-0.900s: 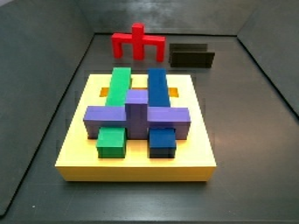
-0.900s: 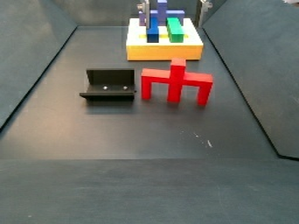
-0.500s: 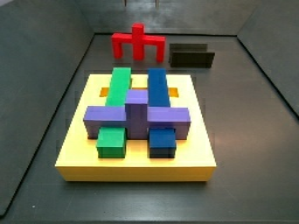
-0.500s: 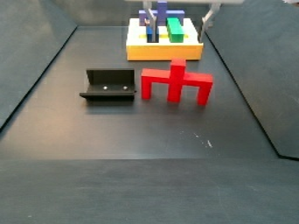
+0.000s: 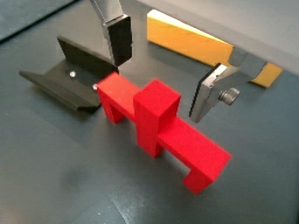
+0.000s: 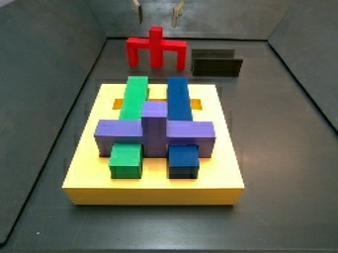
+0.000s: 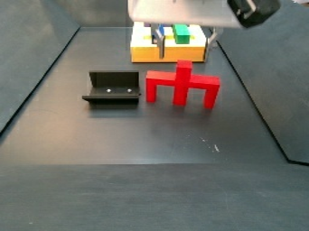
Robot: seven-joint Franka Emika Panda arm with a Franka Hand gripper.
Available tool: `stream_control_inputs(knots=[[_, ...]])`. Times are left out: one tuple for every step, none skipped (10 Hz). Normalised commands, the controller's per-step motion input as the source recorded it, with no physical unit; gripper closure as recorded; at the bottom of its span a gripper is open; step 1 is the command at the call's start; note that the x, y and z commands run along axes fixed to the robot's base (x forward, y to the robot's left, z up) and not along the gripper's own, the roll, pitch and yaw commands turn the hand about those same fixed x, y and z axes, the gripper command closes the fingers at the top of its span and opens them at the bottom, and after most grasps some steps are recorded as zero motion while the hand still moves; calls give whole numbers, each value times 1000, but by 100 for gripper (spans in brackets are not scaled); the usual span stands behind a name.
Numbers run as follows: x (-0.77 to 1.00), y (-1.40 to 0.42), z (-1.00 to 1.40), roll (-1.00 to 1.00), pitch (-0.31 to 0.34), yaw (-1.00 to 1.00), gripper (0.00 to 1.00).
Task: Pick up the red object. Move up. Move to above the board. Insert the red object.
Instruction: Pick up the red object.
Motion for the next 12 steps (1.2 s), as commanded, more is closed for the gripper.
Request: stream_control_inputs(knots=[[0, 109, -509, 230, 33, -137, 0], [0, 74, -463, 240, 43, -149, 0], [0, 46, -223, 193, 69, -126, 0], [0, 0, -86, 120, 70, -117, 0], [0, 0, 0, 31, 43, -71, 0], [0, 0, 0, 0, 16, -17, 0], [0, 0, 0, 0, 0, 0, 0], [0, 0, 0, 0, 0, 0, 100], [0, 0, 0, 0, 0, 0, 100], [0, 0, 0, 0, 0, 0, 100], [0, 0, 0, 0, 0, 0, 100], [0, 0, 0, 0, 0, 0, 100]])
